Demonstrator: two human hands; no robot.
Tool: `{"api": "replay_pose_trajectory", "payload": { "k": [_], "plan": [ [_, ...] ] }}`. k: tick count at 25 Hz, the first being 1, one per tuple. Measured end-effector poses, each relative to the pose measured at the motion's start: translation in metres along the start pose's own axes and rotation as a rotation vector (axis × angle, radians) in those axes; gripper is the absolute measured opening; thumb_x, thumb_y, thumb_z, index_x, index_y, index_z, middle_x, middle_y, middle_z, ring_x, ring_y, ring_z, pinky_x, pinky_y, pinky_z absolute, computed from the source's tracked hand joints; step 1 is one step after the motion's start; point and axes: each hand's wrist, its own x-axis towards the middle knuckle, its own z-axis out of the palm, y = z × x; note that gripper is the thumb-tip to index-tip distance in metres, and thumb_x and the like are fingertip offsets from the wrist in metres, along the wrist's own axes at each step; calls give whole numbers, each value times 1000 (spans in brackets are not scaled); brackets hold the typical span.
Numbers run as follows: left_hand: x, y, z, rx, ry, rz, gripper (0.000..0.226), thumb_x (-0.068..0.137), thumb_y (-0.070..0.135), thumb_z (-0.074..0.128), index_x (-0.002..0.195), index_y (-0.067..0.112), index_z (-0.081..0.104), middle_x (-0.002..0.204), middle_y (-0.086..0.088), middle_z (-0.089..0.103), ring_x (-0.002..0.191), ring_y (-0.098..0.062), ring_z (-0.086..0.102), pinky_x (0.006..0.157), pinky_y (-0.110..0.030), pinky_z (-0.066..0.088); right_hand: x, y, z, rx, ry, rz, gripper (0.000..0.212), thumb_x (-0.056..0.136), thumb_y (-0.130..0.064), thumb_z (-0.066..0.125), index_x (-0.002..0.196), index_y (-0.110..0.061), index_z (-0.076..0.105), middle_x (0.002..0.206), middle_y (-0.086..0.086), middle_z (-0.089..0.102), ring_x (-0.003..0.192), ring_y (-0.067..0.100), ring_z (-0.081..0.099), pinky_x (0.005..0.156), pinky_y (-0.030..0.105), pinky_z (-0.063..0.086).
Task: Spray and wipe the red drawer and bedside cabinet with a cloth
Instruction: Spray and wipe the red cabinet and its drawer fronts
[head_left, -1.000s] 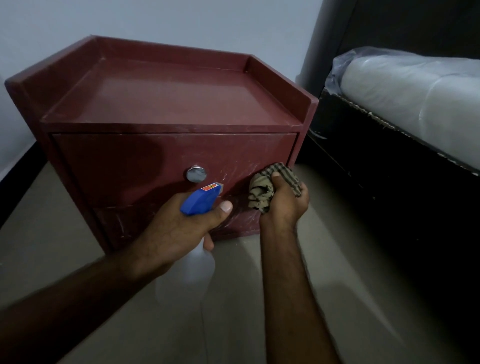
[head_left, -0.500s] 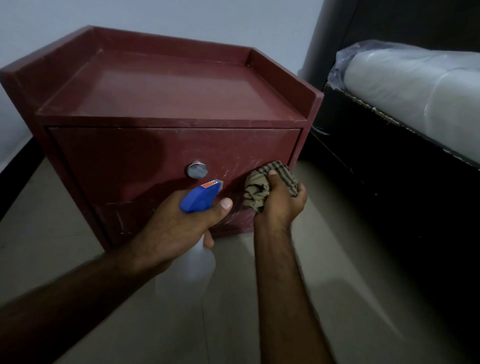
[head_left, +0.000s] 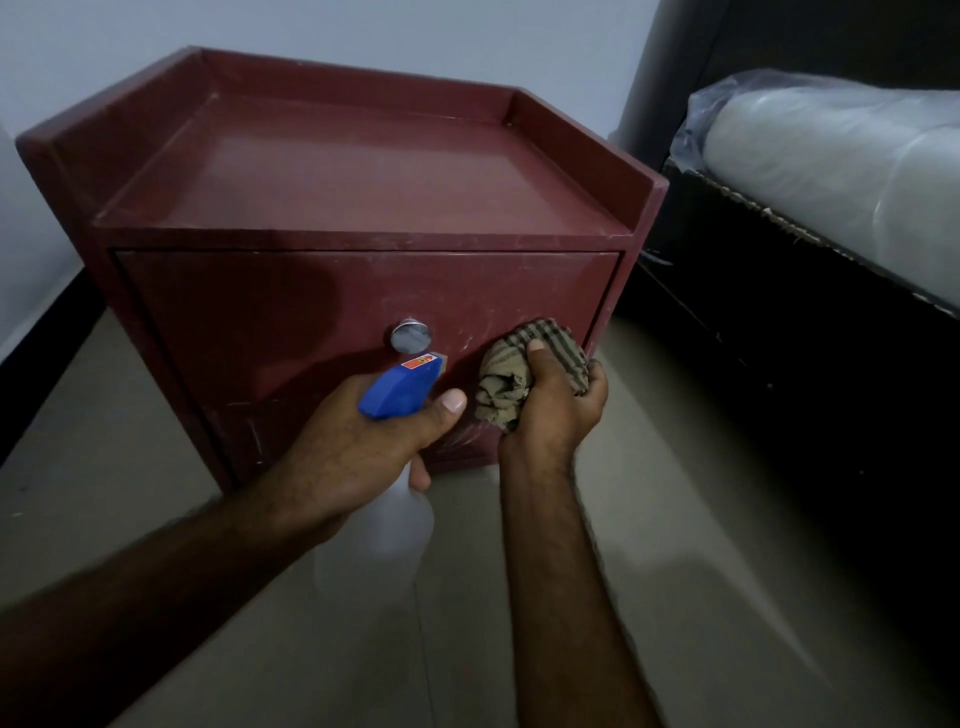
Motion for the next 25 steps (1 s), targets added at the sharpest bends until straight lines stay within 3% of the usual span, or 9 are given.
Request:
{"api": "replay_pose_trajectory", "payload": {
  "k": [7, 12, 16, 20, 25],
  "plan": [
    [-5, 8, -12, 19, 48, 13, 45, 90, 57, 63, 85, 13, 68, 61, -9, 70, 68, -20, 73, 72, -27, 46, -1, 10, -14, -41, 106, 87, 68, 79, 3, 82, 138, -19, 55, 114, 13, 73, 90, 29, 77, 76, 47, 66],
    [-7, 10, -17, -15, 65, 7, 36, 91, 50, 65, 82, 15, 66, 58, -9, 69, 60, -4, 69, 71, -29, 45, -4, 5, 4, -20, 52, 22, 68, 73, -4, 86, 134, -23, 60, 111, 9, 76, 89, 26, 78, 77, 47, 66],
    [-9, 11, -20, -3, 61, 34, 35, 91, 51, 65, 76, 19, 63, 59, -4, 70, 58, -4, 68, 69, -29, 45, -5, 9, -5, -20, 63, 42, 64, 77, 0, 84, 131, -22, 59, 114, 10, 74, 92, 28, 78, 78, 48, 66],
    [-7, 9, -25, 18, 73, 38, 45, 92, 53, 64, 77, 11, 64, 59, -15, 68, 57, -8, 67, 71, -30, 45, -5, 11, -11, -48, 84, 61, 60, 80, 4, 80, 134, -14, 59, 115, 15, 74, 92, 31, 77, 78, 50, 66],
    [-4, 8, -28, 20, 82, 27, 49, 92, 53, 64, 82, 5, 65, 61, -18, 68, 58, -19, 66, 71, -28, 47, -5, 6, -1, -29, 3, 28, 64, 78, -2, 82, 136, -18, 58, 112, 12, 76, 90, 27, 79, 77, 48, 66]
  ]
}}
